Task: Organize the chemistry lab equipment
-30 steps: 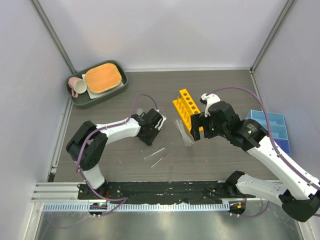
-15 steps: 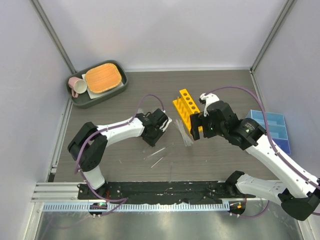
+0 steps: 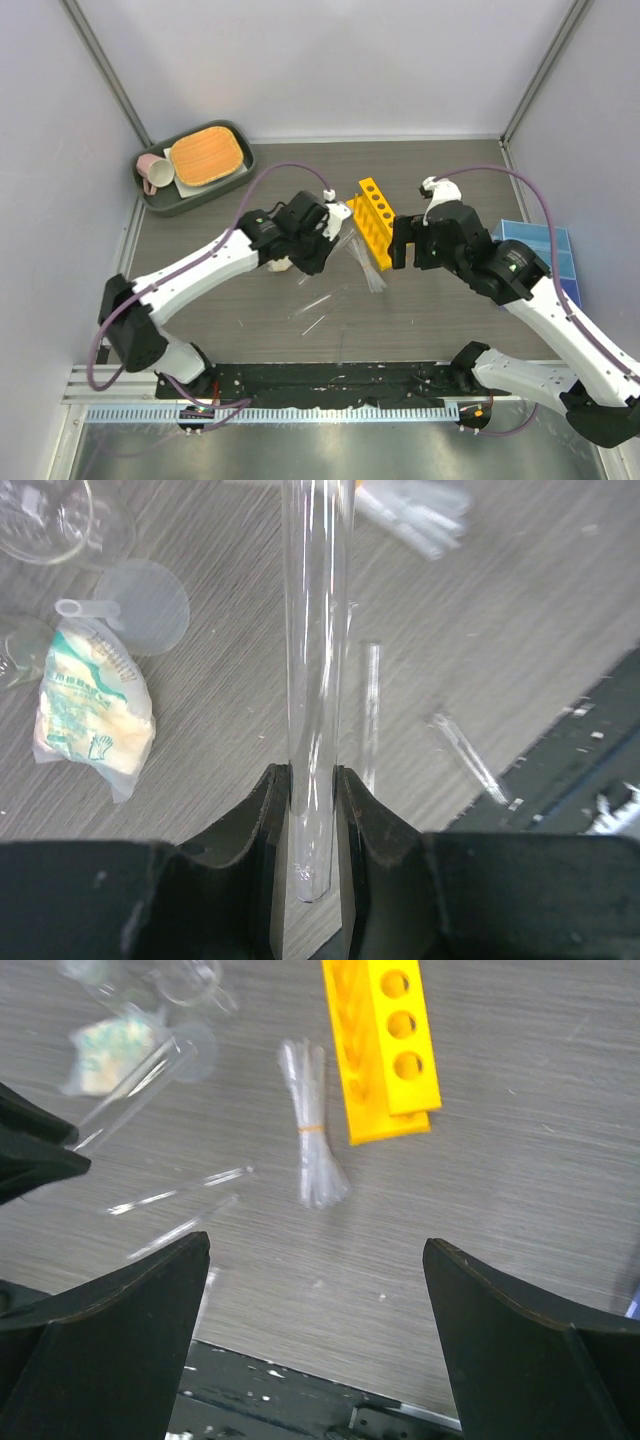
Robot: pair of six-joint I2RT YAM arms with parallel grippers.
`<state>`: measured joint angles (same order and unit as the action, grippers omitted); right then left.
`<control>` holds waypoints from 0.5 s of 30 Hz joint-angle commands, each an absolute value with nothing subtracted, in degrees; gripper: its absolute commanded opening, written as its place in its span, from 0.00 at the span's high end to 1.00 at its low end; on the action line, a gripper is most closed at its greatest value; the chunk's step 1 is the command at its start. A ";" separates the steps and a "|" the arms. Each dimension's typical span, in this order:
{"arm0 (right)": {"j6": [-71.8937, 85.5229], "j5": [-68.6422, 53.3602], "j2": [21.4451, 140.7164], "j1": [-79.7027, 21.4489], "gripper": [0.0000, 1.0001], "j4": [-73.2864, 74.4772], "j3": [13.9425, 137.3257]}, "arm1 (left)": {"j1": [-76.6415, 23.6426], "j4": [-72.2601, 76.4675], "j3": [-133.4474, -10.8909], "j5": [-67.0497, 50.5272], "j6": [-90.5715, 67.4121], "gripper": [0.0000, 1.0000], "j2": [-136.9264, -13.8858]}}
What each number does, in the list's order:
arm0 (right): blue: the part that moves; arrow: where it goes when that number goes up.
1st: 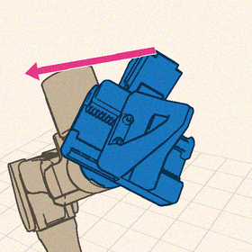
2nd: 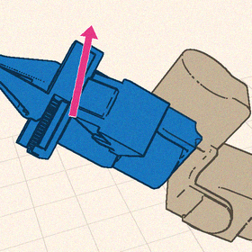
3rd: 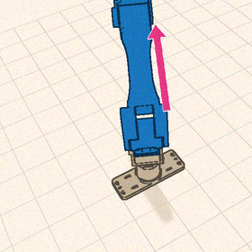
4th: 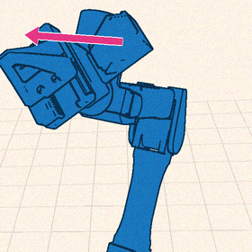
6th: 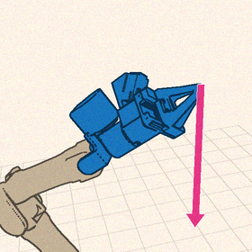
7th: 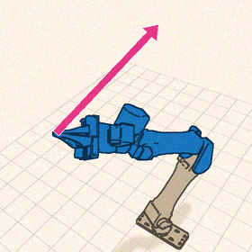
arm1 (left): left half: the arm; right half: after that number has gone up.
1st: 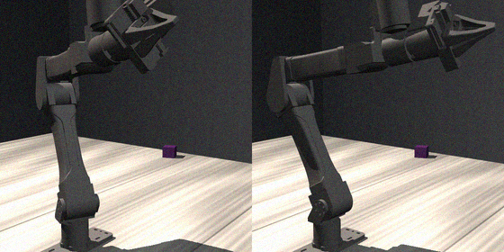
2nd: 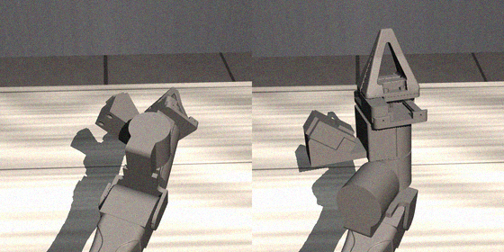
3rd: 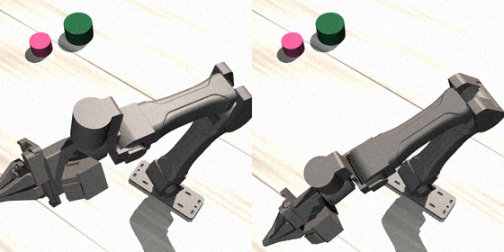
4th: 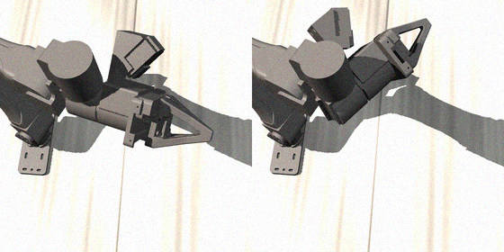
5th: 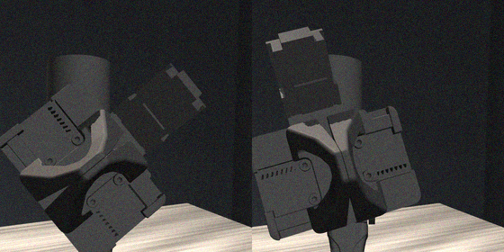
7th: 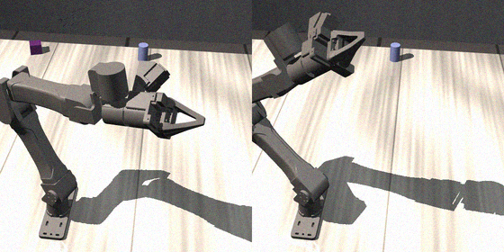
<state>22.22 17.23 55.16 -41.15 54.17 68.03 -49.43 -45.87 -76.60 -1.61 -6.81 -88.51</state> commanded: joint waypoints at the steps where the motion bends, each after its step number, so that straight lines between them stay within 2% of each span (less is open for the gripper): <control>1: 26.01 12.41 53.44 -41.48 0.06 51.60 73.73 | -48.61 -44.57 -77.09 -10.88 -7.81 0.99 -78.42; 9: 25.58 -14.28 55.01 -41.40 0.07 47.73 79.96 | -44.57 -33.85 -68.05 -24.94 -12.21 0.99 -64.44; 15: 25.14 -25.90 57.65 -41.48 0.09 45.79 85.86 | -41.84 -27.78 -62.33 -36.72 -14.41 1.00 -57.57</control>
<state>25.30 -13.63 56.73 -41.15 49.84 80.97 -43.18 -34.89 -64.90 -25.47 -12.10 -60.71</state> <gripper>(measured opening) 0.918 0.246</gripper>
